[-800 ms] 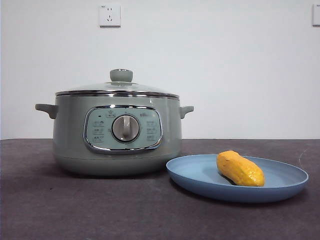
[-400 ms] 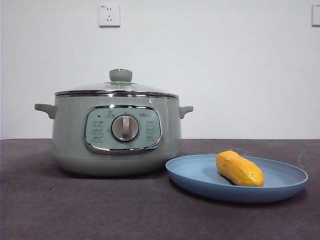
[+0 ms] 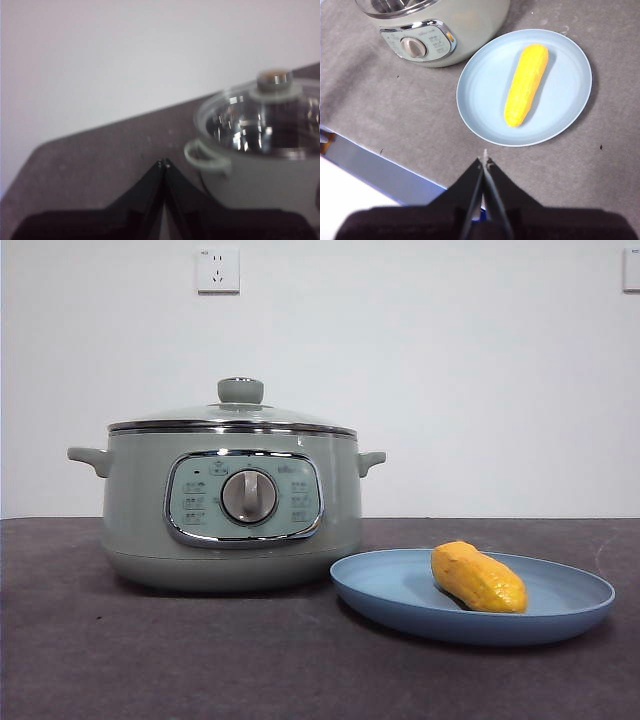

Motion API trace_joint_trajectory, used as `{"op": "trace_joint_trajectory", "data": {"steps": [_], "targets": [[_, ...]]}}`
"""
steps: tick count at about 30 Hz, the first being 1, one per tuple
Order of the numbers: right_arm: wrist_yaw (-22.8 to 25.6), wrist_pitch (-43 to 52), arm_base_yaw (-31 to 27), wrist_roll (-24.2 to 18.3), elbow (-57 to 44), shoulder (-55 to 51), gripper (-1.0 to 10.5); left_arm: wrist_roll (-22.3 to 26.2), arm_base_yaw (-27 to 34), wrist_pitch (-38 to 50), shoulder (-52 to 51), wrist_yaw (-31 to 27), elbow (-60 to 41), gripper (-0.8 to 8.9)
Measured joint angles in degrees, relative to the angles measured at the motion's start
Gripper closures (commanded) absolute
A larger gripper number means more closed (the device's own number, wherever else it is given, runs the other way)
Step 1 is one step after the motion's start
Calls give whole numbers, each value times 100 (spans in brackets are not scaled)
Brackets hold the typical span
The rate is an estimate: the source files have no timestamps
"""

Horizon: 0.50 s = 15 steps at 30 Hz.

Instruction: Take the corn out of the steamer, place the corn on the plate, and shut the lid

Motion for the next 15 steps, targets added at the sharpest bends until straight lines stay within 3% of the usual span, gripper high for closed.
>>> {"op": "trace_joint_trajectory", "data": {"steps": [8, 15], "targets": [[0, 0, 0, 0, 0, 0, 946, -365, 2, -11, -802, -264, -1095, 816], [0, 0, 0, 0, 0, 0, 946, -680, 7, -433, -1178, -275, -1351, 817]]}}
